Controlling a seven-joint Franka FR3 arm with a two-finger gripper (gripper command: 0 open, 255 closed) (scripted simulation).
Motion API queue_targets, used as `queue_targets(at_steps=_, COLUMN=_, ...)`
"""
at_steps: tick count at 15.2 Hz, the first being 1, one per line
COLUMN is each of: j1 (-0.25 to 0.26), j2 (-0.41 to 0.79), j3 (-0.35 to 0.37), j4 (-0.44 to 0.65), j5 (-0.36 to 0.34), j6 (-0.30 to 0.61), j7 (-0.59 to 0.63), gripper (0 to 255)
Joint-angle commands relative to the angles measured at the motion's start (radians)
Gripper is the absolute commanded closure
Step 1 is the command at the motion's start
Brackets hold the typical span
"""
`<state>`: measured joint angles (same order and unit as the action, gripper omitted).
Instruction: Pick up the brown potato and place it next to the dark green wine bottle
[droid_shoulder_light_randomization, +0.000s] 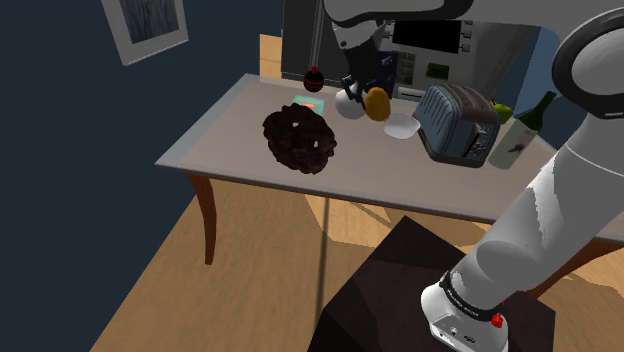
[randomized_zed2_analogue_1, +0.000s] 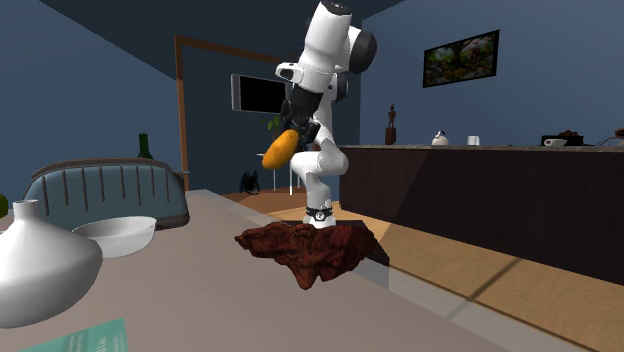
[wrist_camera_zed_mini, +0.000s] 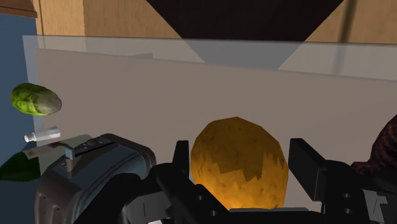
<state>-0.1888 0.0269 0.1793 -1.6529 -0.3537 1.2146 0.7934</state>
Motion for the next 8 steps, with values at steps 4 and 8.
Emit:
queue_targets(at_steps=4, j1=0.004, j2=0.006, j3=0.003, j4=0.074, j5=-0.008, j6=-0.067, j7=-0.019, gripper=255)
queue_targets(at_steps=8, j1=0.007, j2=0.02, j3=0.006, j4=0.145, j5=-0.018, j6=-0.122, j7=-0.036, gripper=255)
